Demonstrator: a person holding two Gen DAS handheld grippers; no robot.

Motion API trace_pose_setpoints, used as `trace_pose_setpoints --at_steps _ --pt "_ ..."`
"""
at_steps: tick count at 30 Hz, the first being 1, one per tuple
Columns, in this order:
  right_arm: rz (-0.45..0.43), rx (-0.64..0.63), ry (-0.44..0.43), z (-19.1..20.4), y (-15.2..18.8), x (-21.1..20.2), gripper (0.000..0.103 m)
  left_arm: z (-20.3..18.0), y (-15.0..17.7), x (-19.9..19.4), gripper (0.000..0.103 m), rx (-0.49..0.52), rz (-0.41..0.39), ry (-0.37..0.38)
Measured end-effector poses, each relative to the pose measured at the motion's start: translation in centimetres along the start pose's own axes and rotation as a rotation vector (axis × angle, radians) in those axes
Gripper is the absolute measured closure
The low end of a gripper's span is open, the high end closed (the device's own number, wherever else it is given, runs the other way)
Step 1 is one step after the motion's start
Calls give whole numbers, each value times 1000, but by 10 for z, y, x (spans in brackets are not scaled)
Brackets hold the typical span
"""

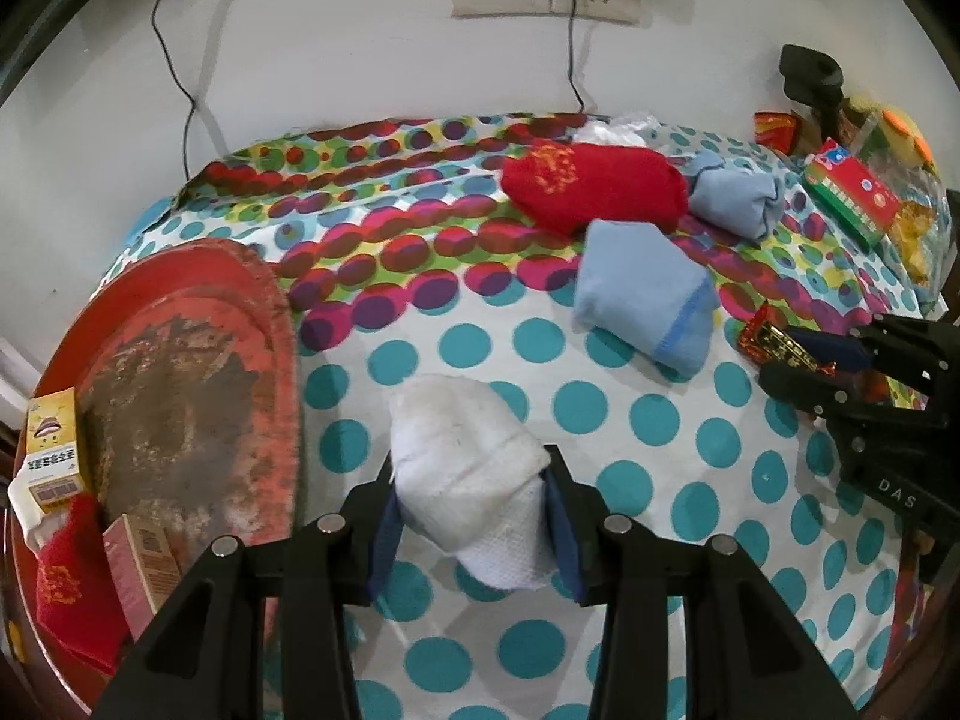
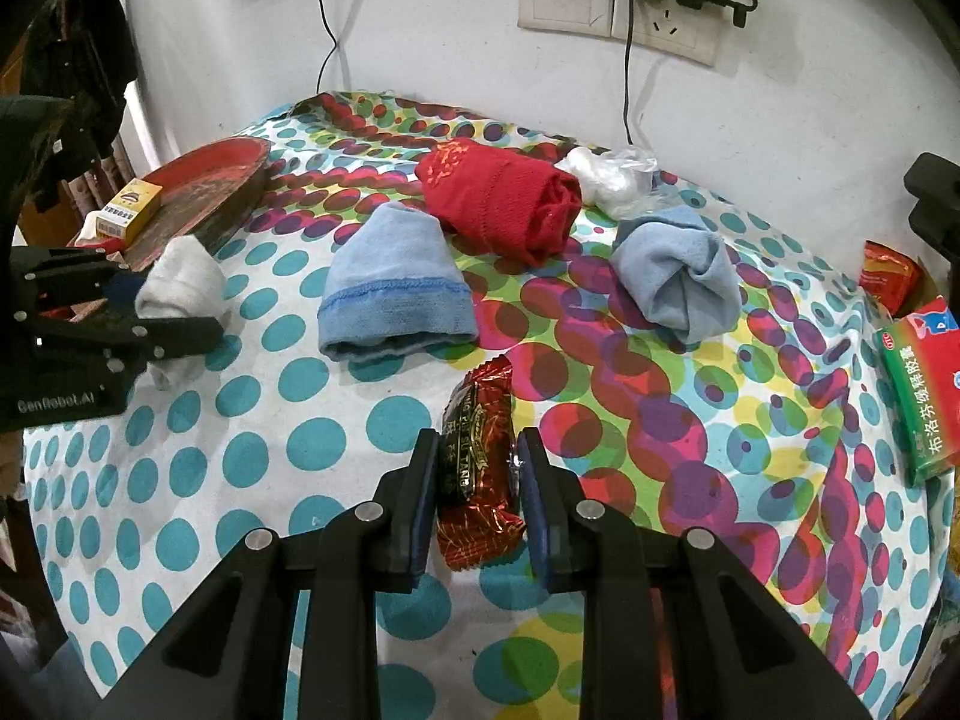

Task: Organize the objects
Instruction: 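Carry the white sock with the left gripper over the red tray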

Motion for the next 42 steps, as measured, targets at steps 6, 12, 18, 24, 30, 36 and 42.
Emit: trace_pose_setpoints --at_steps 6,12,18,24,30,36,42 --pt "0 3 -2 -1 0 0 79 16 -3 -6 60 -14 -9 -17" --pt "0 0 1 -1 0 0 79 28 -3 -8 60 -34 -6 -15" --pt "0 1 1 -1 0 0 79 29 -4 -15 60 -45 -15 21" --pt "0 2 2 -1 0 1 79 31 -9 -24 60 -49 -39 32" --pt "0 3 1 -1 0 1 79 40 -12 -30 60 -62 -45 29" --pt "0 2 2 -1 0 1 79 60 -10 -30 60 -80 -37 -5" --pt "0 1 3 -1 0 1 79 88 -4 -24 60 -124 -17 -34"
Point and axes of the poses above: each gripper's, at about its wrist camera, not at the fingertips, and x roughly the way its jaws point, z to its left, y to its underside, the point moved 10 cm from there along x, roughly the way its jaws point, and after that the axes turned 2 degrees about -x, right-handed, at the moved point
